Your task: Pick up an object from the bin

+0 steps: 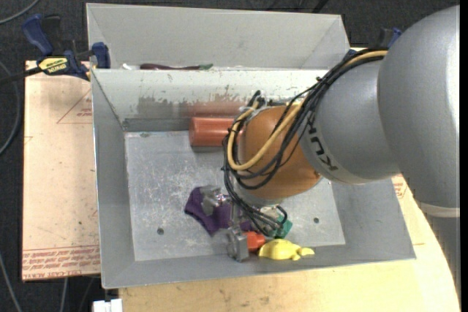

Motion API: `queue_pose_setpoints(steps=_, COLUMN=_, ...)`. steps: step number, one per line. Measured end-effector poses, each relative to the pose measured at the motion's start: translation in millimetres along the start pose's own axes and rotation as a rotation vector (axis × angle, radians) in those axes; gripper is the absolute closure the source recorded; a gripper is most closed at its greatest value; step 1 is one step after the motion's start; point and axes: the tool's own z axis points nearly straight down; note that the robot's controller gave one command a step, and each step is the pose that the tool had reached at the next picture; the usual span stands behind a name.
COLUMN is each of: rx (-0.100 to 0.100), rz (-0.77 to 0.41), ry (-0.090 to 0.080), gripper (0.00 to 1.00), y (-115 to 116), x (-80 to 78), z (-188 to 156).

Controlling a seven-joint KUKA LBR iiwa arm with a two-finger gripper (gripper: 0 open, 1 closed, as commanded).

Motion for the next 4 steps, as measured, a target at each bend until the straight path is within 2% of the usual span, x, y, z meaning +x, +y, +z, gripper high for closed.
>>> queue_pose_setpoints(steps=1, rx=-0.001, rz=-0.001, ry=0.010, gripper=1.00, y=1, x=2.6, z=1)
queue_pose_setpoints(steps=2, rx=-0.001, rz=-0.001, ry=0.010, gripper=1.00, y=1, x=2.6, z=1)
queue_pose_setpoints(steps=3, rx=-0.003, rz=-0.059, ry=0.016, gripper=1.00, y=-10, x=-1.7, z=-51)
queue_pose_setpoints(steps=4, rx=-0.003, rz=-0.054, ry=0.012, gripper=1.00, y=-14, x=-7.1, z=-119)
